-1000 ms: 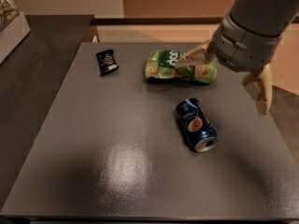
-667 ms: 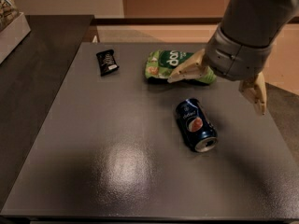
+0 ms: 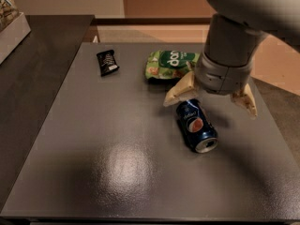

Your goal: Place pepsi can upright

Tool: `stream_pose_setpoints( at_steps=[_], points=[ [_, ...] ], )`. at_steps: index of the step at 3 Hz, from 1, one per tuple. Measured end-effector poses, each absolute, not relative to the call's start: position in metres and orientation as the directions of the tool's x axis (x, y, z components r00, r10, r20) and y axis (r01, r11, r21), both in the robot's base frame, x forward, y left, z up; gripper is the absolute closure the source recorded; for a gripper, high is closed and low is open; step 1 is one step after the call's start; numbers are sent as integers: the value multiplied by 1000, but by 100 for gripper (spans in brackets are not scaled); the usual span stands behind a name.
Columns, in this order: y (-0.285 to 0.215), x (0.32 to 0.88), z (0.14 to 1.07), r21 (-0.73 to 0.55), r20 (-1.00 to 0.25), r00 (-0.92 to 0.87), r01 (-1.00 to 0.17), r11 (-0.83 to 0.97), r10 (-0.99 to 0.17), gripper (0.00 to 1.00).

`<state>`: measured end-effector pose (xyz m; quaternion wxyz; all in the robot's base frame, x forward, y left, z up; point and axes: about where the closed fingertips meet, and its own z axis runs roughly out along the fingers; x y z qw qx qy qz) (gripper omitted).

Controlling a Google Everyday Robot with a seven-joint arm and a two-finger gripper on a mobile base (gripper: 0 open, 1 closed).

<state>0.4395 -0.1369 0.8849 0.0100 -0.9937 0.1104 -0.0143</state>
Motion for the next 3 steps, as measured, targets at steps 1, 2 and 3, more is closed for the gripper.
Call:
stream_pose_setpoints(
  at_steps=[1, 2, 3],
  points=[
    [-136, 444, 871, -5, -24, 986, -162, -987, -162, 0],
    [-135, 447, 860, -22, -79, 988, -136, -990, -134, 0],
    [-134, 443, 857, -43, -116, 986, -125, -991, -119, 0]
  ],
)
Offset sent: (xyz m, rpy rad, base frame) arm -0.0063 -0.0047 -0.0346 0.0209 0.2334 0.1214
